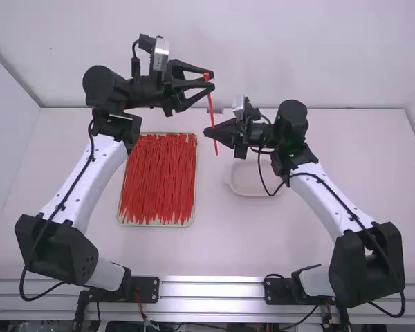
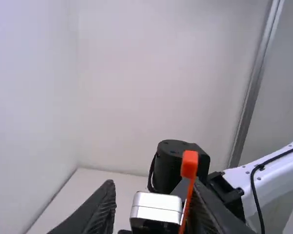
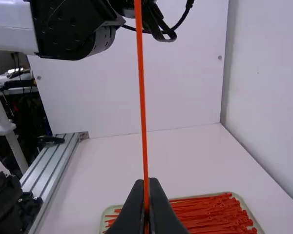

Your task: Fasten the cable tie

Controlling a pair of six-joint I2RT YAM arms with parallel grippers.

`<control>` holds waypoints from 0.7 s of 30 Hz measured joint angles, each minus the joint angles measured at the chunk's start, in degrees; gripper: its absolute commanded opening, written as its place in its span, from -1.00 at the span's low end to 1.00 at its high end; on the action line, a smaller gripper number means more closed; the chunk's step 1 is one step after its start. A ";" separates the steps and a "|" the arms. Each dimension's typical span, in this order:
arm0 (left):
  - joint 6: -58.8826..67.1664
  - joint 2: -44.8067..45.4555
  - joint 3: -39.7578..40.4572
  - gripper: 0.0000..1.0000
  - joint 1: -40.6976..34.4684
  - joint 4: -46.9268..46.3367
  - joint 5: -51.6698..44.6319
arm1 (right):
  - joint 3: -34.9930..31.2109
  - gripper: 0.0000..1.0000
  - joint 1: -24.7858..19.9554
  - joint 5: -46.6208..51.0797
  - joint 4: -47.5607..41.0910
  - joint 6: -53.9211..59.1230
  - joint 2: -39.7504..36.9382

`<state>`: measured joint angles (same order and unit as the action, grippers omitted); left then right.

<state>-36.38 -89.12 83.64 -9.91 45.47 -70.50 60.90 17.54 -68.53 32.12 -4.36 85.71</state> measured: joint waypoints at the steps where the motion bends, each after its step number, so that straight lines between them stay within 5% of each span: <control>1: 0.02 0.00 0.00 -0.25 0.04 0.02 0.00 | 0.00 -1.00 -0.07 0.04 0.02 0.00 0.00; 21: -0.02 0.00 0.00 -0.43 0.04 0.24 1.79 | 0.00 -1.00 -0.15 -0.20 0.24 0.37 0.00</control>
<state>-36.40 -89.12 83.64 -9.87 45.71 -68.71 60.90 17.39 -68.73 32.36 -3.99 85.71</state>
